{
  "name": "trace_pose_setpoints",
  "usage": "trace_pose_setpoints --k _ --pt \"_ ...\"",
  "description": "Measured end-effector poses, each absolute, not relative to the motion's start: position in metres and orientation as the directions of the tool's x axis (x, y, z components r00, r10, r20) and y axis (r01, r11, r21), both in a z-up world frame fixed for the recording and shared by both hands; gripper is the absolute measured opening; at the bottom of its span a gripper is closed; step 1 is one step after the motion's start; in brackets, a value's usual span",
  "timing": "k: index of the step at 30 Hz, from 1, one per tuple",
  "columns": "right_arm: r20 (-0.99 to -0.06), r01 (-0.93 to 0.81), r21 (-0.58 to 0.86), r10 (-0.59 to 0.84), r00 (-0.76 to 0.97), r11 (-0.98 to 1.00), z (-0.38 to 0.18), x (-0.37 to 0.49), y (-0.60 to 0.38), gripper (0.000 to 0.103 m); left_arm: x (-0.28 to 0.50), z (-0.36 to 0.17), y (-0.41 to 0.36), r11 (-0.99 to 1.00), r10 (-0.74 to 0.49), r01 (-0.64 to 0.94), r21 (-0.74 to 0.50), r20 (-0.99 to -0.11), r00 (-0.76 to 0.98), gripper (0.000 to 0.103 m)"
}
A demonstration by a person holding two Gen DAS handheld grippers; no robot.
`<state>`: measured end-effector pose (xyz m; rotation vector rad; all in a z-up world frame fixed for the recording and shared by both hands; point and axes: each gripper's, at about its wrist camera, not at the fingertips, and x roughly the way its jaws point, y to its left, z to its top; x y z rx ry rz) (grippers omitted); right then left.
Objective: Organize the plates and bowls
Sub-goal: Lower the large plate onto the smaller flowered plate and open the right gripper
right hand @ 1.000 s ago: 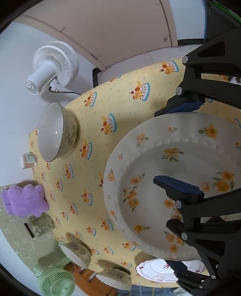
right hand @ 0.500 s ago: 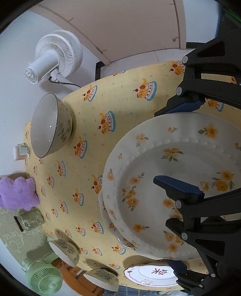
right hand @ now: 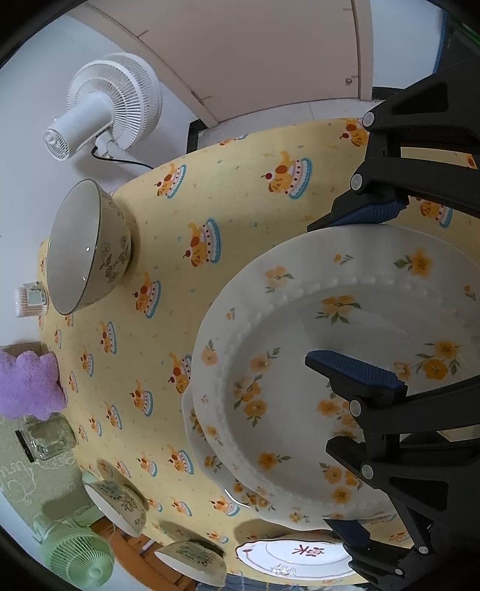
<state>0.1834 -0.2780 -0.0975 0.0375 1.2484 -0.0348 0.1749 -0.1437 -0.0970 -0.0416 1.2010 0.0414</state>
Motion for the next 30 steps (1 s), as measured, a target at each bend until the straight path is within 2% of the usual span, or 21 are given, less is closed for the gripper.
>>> trace_pose_setpoints --k 6,8,15,19,24,30 --pt "-0.946 0.043 0.012 -0.003 0.323 0.999 -0.099 0.183 -0.279 0.065 0.174 -0.097 -0.145 0.997 0.042 -0.070 0.017 -0.929 0.368 0.079" --pt "-0.944 0.015 -0.008 -0.013 0.330 1.000 -0.098 0.182 -0.273 0.065 0.173 -0.096 -0.151 0.995 0.096 -0.054 0.082 -0.921 0.377 0.079" --pt "-0.941 0.010 -0.019 -0.021 0.338 1.000 -0.094 0.177 -0.273 0.063 0.171 -0.094 -0.152 0.993 0.122 -0.048 0.112 -0.918 0.378 0.078" --pt "-0.934 0.006 -0.027 -0.027 0.357 1.000 -0.083 0.167 -0.275 0.063 0.167 -0.089 -0.147 0.995 0.097 -0.052 0.084 -0.925 0.368 0.079" --pt "-0.934 -0.025 -0.059 -0.046 0.355 0.998 -0.078 0.159 -0.272 0.046 0.161 -0.083 -0.140 0.998 0.048 -0.054 0.031 -0.930 0.366 0.079" --pt "-0.938 -0.031 -0.070 -0.055 0.343 0.997 -0.086 0.162 -0.266 0.044 0.159 -0.081 -0.136 0.998 0.038 -0.064 0.016 -0.928 0.370 0.080"
